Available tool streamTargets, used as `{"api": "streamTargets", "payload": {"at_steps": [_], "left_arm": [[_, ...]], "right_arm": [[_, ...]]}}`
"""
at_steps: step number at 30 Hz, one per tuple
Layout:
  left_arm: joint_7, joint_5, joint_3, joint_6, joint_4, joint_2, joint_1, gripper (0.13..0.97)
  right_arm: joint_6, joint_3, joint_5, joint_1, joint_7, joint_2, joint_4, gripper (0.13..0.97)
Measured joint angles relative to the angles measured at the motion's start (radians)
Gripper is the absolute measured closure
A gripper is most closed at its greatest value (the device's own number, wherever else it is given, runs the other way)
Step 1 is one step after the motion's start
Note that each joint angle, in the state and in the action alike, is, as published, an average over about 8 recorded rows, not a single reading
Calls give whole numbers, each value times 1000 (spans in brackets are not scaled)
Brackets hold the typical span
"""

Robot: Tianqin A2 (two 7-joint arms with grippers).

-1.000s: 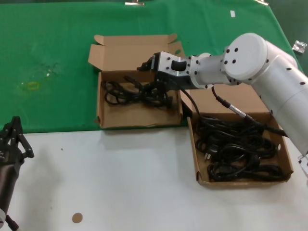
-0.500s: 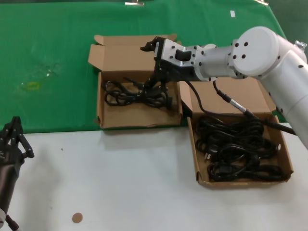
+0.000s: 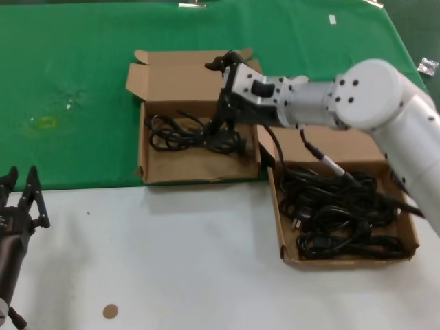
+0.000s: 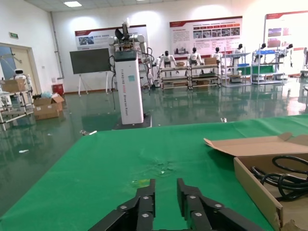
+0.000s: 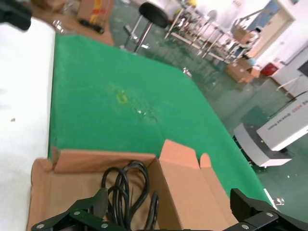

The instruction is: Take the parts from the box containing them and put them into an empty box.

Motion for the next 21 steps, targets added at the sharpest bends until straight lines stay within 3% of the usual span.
{"api": "streamTargets", "payload": {"at_steps": [3, 10, 21], "left_arm": [[0, 0, 0, 0, 0, 0, 0, 859], [0, 0, 0, 0, 0, 0, 0, 822], [1, 0, 0, 0, 0, 0, 0, 597]], "right_arm": [[27, 19, 21, -39, -1, 2, 27, 218], [96, 68, 76, -140, -4, 8, 97, 189], [204, 146, 162, -300, -9, 17, 207, 133]]}}
